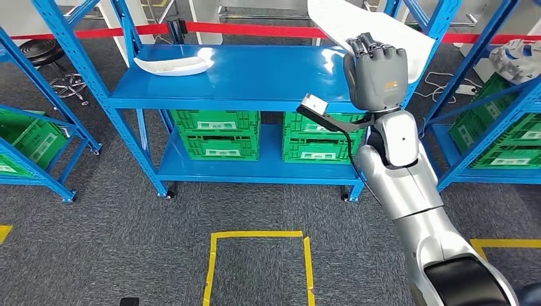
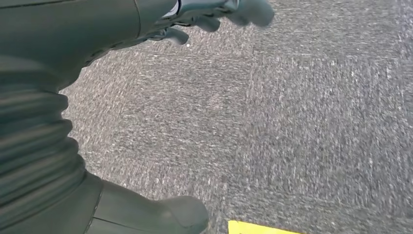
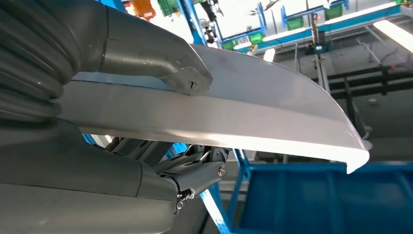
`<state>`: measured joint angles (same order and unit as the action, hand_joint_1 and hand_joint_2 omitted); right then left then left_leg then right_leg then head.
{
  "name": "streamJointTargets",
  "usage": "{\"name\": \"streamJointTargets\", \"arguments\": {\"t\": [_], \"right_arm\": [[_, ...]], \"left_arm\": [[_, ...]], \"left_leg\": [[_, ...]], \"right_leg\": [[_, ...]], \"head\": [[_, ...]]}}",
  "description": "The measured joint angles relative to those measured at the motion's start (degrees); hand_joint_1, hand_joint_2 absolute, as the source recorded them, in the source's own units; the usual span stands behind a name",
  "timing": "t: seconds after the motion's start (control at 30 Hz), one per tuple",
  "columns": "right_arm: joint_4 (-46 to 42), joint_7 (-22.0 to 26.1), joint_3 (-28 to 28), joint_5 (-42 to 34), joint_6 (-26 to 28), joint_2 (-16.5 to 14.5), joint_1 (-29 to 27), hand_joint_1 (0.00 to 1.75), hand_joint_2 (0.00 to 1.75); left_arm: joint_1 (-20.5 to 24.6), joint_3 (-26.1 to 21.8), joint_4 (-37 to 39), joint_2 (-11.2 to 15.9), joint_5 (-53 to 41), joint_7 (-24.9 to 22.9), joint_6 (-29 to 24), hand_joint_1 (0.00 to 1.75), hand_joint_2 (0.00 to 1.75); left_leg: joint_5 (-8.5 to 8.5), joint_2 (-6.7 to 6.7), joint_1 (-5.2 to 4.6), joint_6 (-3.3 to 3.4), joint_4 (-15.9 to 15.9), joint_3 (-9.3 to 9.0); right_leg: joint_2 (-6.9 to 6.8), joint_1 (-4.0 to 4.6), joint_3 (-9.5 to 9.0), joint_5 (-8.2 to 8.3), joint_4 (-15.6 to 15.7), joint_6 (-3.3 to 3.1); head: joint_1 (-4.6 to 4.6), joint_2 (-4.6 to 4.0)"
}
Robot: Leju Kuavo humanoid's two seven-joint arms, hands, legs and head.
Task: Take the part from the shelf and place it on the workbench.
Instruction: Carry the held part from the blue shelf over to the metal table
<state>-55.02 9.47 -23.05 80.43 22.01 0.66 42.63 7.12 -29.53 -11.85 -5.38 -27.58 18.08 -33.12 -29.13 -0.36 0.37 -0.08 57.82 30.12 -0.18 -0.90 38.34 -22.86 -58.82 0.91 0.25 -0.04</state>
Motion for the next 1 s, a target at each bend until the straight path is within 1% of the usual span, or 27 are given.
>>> {"name": "streamJointTargets", "arguments": {"t": [0.03, 0.07, 0.1, 0.13, 0.17, 0.2, 0.23, 0.27, 0.3, 0.33, 0.37, 0.4, 0.43, 0.5, 0.53, 0.6, 0.7, 0.83, 0.87, 0.9, 0.93, 0.97, 1.0], "right_arm": [[0.02, 0.07, 0.14, -0.09, 0.01, 0.04, 0.02, 1.75, 1.75], [0.03, 0.1, 0.28, -0.15, 0.01, 0.08, 0.04, 1.75, 1.75], [0.03, 0.12, 0.41, -0.17, 0.0, 0.09, 0.05, 1.75, 1.75], [0.04, 0.13, 0.51, -0.19, -0.04, 0.11, 0.01, 1.75, 1.75], [0.05, 0.13, 0.58, -0.19, -0.1, 0.13, -0.03, 1.75, 1.75], [0.07, 0.15, 0.63, -0.19, -0.19, 0.14, -0.06, 1.75, 1.75], [0.09, 0.17, 0.68, -0.19, -0.27, 0.15, -0.06, 1.75, 1.75], [0.1, 0.17, 0.76, -0.19, -0.31, 0.15, 0.0, 1.75, 1.75], [0.1, 0.15, 0.86, -0.17, -0.32, 0.15, 0.12, 1.75, 1.75], [0.09, 0.09, 0.97, -0.16, -0.28, 0.15, 0.24, 1.75, 1.75], [0.09, 0.02, 1.1, -0.14, -0.22, 0.18, 0.36, 1.75, 1.75], [0.08, -0.03, 1.21, -0.12, -0.14, 0.23, 0.44, 1.75, 1.75], [0.08, -0.05, 1.31, -0.13, -0.07, 0.28, 0.47, 1.75, 1.75], [0.09, -0.03, 1.47, -0.2, -0.01, 0.47, 0.46, 1.75, 1.75], [0.1, 0.0, 1.51, -0.24, 0.01, 0.55, 0.45, 1.75, 1.75], [0.1, 0.07, 1.56, -0.28, 0.03, 0.72, 0.38, 1.75, 1.75], [0.1, 0.05, 1.59, -0.34, 0.25, 0.95, 0.19, 1.75, 1.75], [0.09, -0.25, 1.63, -0.28, 0.79, 1.19, -0.23, 1.75, 1.75], [0.07, -0.41, 1.66, -0.27, 0.85, 1.25, -0.42, 1.75, 1.75], [-0.05, -0.58, 1.73, -0.25, 0.87, 1.3, -0.63, 1.75, 1.75], [-0.31, -0.74, 1.84, -0.24, 0.89, 1.33, -0.86, 1.75, 1.75], [-0.58, -0.84, 1.98, -0.24, 0.93, 1.38, -1.05, 1.75, 1.75], [-0.87, -0.88, 2.11, -0.22, 0.96, 1.43, -1.18, 1.75, 1.75]], "left_arm": [[0.02, 0.0, -0.01, 0.04, -0.03, 0.01, 0.02, 0.0, 1.75], [0.05, 0.0, -0.02, 0.08, -0.06, 0.03, 0.04, 0.0, 1.75], [0.05, 0.0, -0.03, 0.14, -0.08, 0.05, 0.09, 0.0, 1.75], [0.03, 0.0, -0.03, 0.2, -0.09, 0.09, 0.15, 0.0, 1.75], [0.02, 0.0, -0.03, 0.23, -0.08, 0.13, 0.25, 0.0, 1.75], [0.02, 0.0, -0.02, 0.25, -0.05, 0.2, 0.37, 0.0, 1.75], [0.02, 0.0, -0.02, 0.25, -0.01, 0.32, 0.47, 0.0, 1.75], [0.03, 0.0, -0.03, 0.24, 0.07, 0.55, 0.59, 0.0, 1.75], [0.04, 0.0, -0.06, 0.21, 0.19, 0.96, 0.78, 0.0, 1.75], [0.06, 0.0, -0.1, 0.19, 0.33, 1.49, 1.06, 0.0, 1.75], [0.08, 0.0, -0.15, 0.18, 0.5, 2.12, 1.49, 0.0, 1.75], [0.12, -0.01, -0.22, 0.21, 0.7, 2.69, 1.98, 0.0, 1.75], [0.15, -0.02, -0.28, 0.27, 0.9, 3.14, 2.45, 0.0, 1.75], [0.17, -0.04, -0.36, 0.37, 1.15, 3.67, 3.25, 0.0, 1.75], [0.17, -0.04, -0.37, 0.38, 1.18, 3.83, 3.52, 0.0, 1.75], [0.22, -0.04, -0.39, 0.46, 1.18, 4.05, 3.76, 0.0, 1.75], [0.26, -0.04, -0.41, 0.69, 1.16, 4.25, 3.85, 0.0, 1.75], [0.24, -0.04, -0.39, 0.77, 0.97, 4.32, 4.19, 0.0, 1.75], [0.25, -0.04, -0.39, 0.8, 0.85, 4.32, 4.22, 0.0, 1.75], [0.25, -0.04, -0.39, 0.81, 0.72, 4.31, 4.26, 0.0, 1.75], [0.24, -0.04, -0.39, 0.81, 0.59, 4.3, 4.28, 0.0, 1.75], [0.24, -0.04, -0.4, 0.79, 0.49, 4.28, 4.3, 0.0, 1.75], [0.27, -0.04, -0.4, 0.74, 0.39, 4.25, 4.31, 0.0, 1.75]], "left_leg": [[0.64, 0.11, 0.07, 0.54, -0.1, 0.49], [1.29, 0.22, 0.09, 0.92, -0.12, 1.11], [1.92, 0.25, 0.03, 1.16, -0.08, 1.93], [2.53, 0.26, -0.06, 1.27, -0.03, 2.76], [3.11, 0.27, -0.16, 1.33, 0.05, 3.59], [3.66, 0.28, -0.24, 1.32, 0.18, 4.43], [4.13, 0.27, -0.3, 1.26, 0.34, 5.21], [4.55, 0.27, -0.33, 1.17, 0.53, 5.89], [4.89, 0.26, -0.38, 1.02, 0.74, 6.47], [5.17, 0.25, -0.44, 0.81, 0.94, 6.89], [5.45, 0.25, -0.49, 0.53, 1.07, 7.12], [5.49, 0.26, -0.57, 0.4, 1.15, 7.27], [5.53, 0.26, -0.61, 0.49, 1.12, 7.34], [5.76, 0.27, -0.6, 0.42, 0.79, 7.39], [6.17, 0.28, -0.55, 0.36, 0.55, 7.41], [7.04, 0.33, -0.51, -0.09, 0.07, 7.47], [7.95, 0.35, -0.51, -0.53, -0.37, 7.65], [8.31, 0.33, -0.49, -0.7, -0.56, 7.87], [8.28, 0.32, -0.53, -0.61, -0.5, 7.93], [8.29, 0.28, -0.6, -0.33, -0.69, 7.88], [8.55, 0.26, -0.45, 0.02, -1.38, 7.56], [8.9, 0.23, -0.31, 0.38, -2.35, 7.08], [9.43, 0.21, -0.08, 0.71, -3.45, 6.56]], "right_leg": [[0.05, -0.06, 0.75, -1.86, -1.68, 0.28], [0.1, -0.1, 1.82, -4.54, -4.57, 0.45], [0.12, -0.07, 3.07, -7.43, -8.42, 0.59], [0.14, -0.05, 4.14, -9.61, -12.39, 0.66], [0.14, -0.02, 4.66, -10.61, -15.38, 0.65], [0.15, 0.02, 4.25, -10.37, -16.6, 0.55], [0.14, 0.11, 2.7, -9.17, -15.57, 0.37], [0.14, 0.24, 0.05, -7.73, -12.52, 0.08], [0.13, 0.44, -3.16, -7.07, -8.26, -0.32], [0.11, 0.64, -5.97, -7.01, -4.28, -0.67], [0.11, 0.82, -7.85, -7.39, -1.27, -1.0], [0.11, 0.91, -8.69, -7.9, 0.39, -1.09], [0.11, 0.95, -8.73, -7.88, 0.86, -1.06], [0.14, 1.0, -8.4, -7.52, 1.0, -1.18], [0.18, 1.05, -8.22, -7.29, 0.98, -1.38], [0.25, 1.08, -7.83, -6.79, 0.96, -1.73], [0.28, 1.08, -7.36, -6.33, 0.93, -1.96], [0.28, 1.1, -7.06, -6.11, 0.88, -2.07], [0.28, 1.01, -7.08, -6.02, 1.01, -1.94], [0.26, 0.93, -7.18, -5.9, 1.27, -1.74], [0.24, 0.92, -7.37, -5.81, 1.52, -1.52], [0.25, 0.9, -7.44, -6.02, 1.46, -1.24], [0.28, 0.96, -7.13, -6.9, 0.49, -1.03]], "head": [[0.01, 0.0], [0.04, 0.0], [0.05, 0.0], [0.04, 0.0], [0.04, 0.0], [0.04, 0.0], [0.03, 0.0], [0.04, 0.0], [0.04, 0.0], [-0.01, 0.0], [0.07, 0.0], [0.15, 0.0], [0.25, 0.0], [0.4, 0.0], [0.41, 0.0], [0.38, 0.0], [0.39, 0.0], [0.39, 0.0], [0.4, 0.0], [0.4, 0.0], [0.4, 0.0], [0.41, 0.0], [0.42, 0.0]]}}
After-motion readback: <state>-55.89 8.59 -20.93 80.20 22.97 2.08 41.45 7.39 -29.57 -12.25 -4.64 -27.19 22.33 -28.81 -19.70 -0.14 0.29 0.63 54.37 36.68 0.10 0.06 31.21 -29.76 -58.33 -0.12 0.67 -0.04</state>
